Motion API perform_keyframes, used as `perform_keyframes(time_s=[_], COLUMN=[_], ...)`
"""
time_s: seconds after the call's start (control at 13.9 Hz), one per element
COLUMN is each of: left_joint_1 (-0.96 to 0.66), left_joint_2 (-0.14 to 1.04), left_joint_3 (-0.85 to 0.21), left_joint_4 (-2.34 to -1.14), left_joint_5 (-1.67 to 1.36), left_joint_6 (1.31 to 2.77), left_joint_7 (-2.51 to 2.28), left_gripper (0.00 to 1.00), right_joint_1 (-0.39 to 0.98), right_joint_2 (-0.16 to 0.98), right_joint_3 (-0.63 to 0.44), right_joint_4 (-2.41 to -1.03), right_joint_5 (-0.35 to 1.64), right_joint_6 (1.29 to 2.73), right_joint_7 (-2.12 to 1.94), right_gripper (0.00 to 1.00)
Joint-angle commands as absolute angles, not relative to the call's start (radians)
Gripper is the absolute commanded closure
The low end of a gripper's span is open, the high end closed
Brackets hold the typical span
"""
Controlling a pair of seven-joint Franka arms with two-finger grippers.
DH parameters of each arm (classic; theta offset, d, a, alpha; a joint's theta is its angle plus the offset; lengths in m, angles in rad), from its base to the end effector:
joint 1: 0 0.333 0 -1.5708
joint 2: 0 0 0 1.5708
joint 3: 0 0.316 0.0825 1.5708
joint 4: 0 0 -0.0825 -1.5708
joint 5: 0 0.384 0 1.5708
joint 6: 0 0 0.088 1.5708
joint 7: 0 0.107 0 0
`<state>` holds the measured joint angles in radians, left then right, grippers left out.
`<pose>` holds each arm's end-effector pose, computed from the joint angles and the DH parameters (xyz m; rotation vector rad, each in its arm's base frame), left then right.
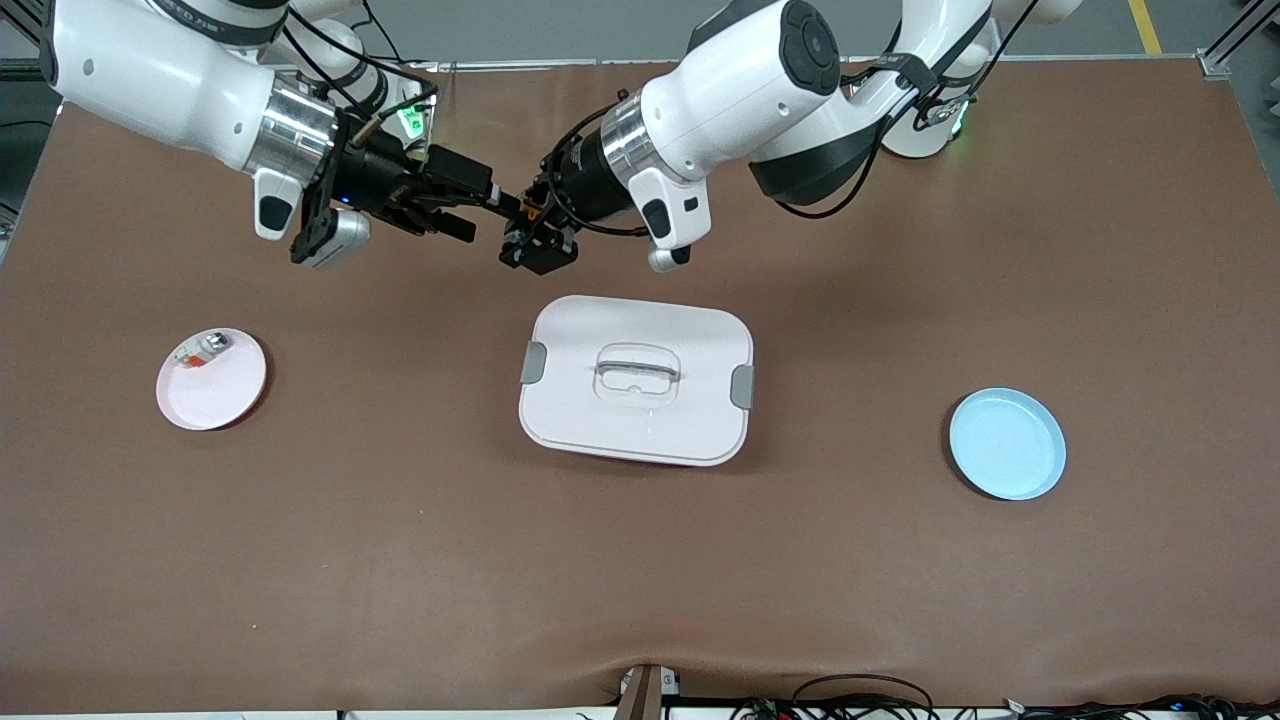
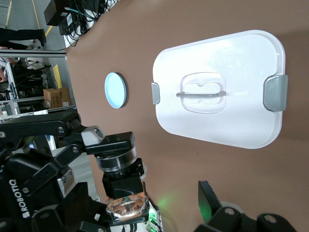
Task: Transfer orange switch to right arm and place
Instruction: 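Bring the switch above the box while the right gripper reaches toward it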
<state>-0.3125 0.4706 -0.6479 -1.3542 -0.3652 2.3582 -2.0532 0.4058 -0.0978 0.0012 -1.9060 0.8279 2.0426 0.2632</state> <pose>0.4940 -0.5296 0.5684 1.8309 1.5731 -0.6918 0.4968 0.2585 0.5792 -2.3290 0.1879 0.0582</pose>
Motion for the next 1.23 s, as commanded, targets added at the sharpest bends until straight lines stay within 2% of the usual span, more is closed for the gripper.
perform_keyframes(time_s=[0.0, 0.87, 0.94, 1.01, 1.15], left_joint_1=[-0.324, -0.324, -0.324, -0.324, -0.324], left_joint_2=[0.466, 0.465, 0.465, 0.465, 0.465], left_joint_3=[-0.64, -0.64, -0.64, -0.64, -0.64], left_joint_4=[-1.347, -1.347, -1.347, -1.345, -1.345], left_joint_5=[-0.33, -0.331, -0.331, -0.331, -0.331], left_joint_6=[2.365, 2.365, 2.365, 2.367, 2.367], left_joint_7=[-2.082, -2.082, -2.082, -2.082, -2.08], left_gripper=[0.69, 0.69, 0.69, 0.69, 0.69], right_joint_1=[0.423, 0.46, 0.46, 0.46, 0.459], right_joint_2=[-0.098, -0.075, -0.077, -0.077, -0.078], right_joint_3=[-0.009, -0.009, -0.009, -0.009, -0.009], right_joint_4=[-1.921, -1.922, -1.921, -1.921, -1.921], right_joint_5=[0.856, 0.856, 0.856, 0.856, 0.856], right_joint_6=[2.06, 2.102, 2.095, 2.094, 2.091], right_joint_7=[0.242, 0.239, 0.239, 0.236, 0.207], right_gripper=[0.0, 0.0, 0.03, 0.28, 0.6])
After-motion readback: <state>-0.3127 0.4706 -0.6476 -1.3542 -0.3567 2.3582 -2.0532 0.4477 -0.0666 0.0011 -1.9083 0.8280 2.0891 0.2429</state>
